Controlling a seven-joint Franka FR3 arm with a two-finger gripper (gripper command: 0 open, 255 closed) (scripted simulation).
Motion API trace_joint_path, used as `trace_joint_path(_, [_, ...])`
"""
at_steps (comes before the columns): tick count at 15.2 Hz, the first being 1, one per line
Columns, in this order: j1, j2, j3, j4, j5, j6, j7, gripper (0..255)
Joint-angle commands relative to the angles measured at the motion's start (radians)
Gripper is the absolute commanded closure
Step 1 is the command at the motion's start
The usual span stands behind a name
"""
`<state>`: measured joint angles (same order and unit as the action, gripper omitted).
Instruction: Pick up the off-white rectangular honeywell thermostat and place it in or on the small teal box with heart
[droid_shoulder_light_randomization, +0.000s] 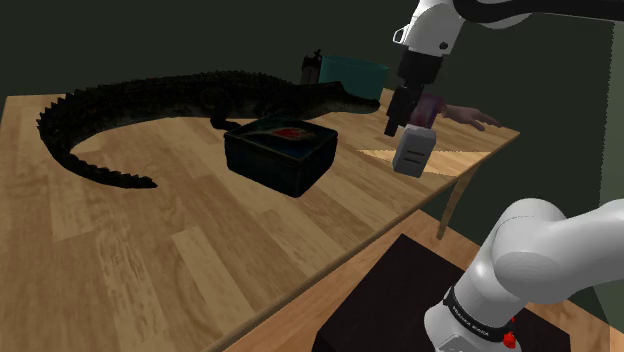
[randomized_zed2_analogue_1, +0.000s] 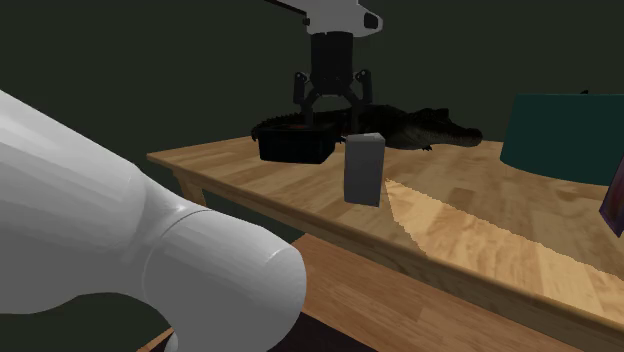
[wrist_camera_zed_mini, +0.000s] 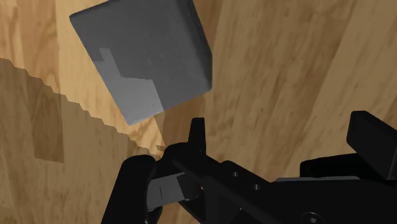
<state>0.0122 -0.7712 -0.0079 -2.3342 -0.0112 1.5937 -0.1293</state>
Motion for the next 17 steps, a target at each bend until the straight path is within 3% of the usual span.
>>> trace_joint_path(1, [0.0,0.0,0.0,0.0,0.0,0.0,0.0,0])
trace_joint_path(10, [-0.057,-0.124,-0.154,-0.03,-0.131,-0.116,-0.186,0])
trace_joint_path(17, [-0.064,-0.158,-0.166,-0.15,-0.143,-0.029,-0.182,0])
